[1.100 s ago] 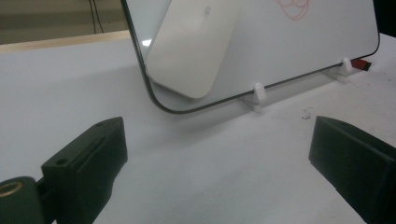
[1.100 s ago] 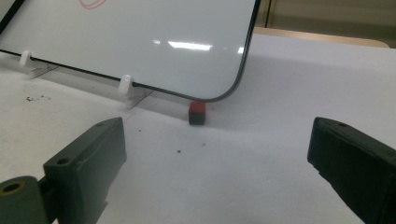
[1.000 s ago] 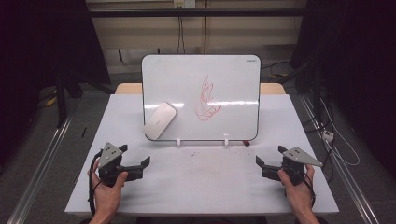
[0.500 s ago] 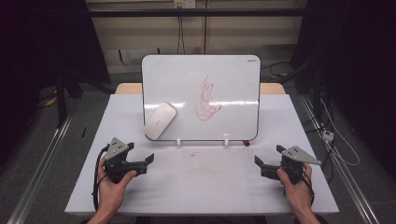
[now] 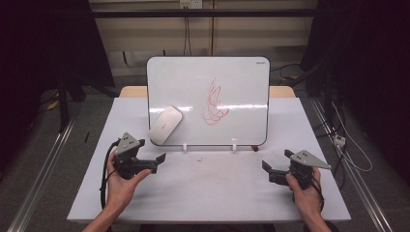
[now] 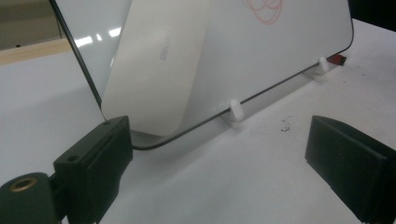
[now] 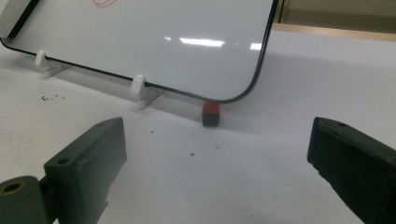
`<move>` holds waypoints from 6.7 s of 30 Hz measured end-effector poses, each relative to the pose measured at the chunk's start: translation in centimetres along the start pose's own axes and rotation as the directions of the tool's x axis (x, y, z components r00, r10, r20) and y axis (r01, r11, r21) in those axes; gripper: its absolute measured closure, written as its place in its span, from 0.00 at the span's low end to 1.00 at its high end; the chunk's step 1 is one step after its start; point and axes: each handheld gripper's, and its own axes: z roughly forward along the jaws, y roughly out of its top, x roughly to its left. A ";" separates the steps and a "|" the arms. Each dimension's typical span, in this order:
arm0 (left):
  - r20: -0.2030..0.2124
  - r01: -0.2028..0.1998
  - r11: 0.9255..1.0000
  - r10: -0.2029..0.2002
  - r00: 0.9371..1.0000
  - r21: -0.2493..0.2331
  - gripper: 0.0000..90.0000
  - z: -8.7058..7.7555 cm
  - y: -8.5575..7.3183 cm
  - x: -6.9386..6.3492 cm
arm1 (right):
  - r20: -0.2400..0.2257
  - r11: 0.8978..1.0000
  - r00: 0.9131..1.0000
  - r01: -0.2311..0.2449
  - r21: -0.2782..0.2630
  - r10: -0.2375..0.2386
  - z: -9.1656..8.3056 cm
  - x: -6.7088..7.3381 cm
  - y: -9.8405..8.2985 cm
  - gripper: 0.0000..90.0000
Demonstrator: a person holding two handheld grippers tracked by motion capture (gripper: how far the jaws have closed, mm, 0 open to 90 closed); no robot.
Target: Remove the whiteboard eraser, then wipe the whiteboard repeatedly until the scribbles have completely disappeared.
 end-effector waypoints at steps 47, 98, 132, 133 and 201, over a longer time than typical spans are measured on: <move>-0.217 -0.234 0.959 0.265 0.939 0.160 0.28 7.8 5.0 0.6 | -0.042 1.000 0.999 0.018 0.018 -0.018 0.4 0.6 0.0 0.05; -0.200 -0.183 0.973 0.209 0.957 0.143 0.34 7.6 4.9 0.7 | -0.035 0.999 0.999 0.024 0.023 -0.023 0.3 0.8 0.0 0.05; -0.119 -0.146 0.989 0.143 0.983 -0.018 0.35 4.7 6.4 -0.6 | -0.035 1.000 0.999 0.025 0.019 -0.024 0.4 0.7 0.1 0.05; -0.121 -0.145 0.989 0.142 0.982 -0.018 0.35 4.7 6.4 -0.7 | -0.036 1.000 0.999 0.024 0.021 -0.023 0.5 0.7 0.1 0.05; -0.149 -0.296 0.952 0.283 0.948 -0.081 0.35 12.1 16.4 -3.7 | -0.059 0.999 0.998 0.030 0.022 -0.028 0.8 1.0 0.3 0.05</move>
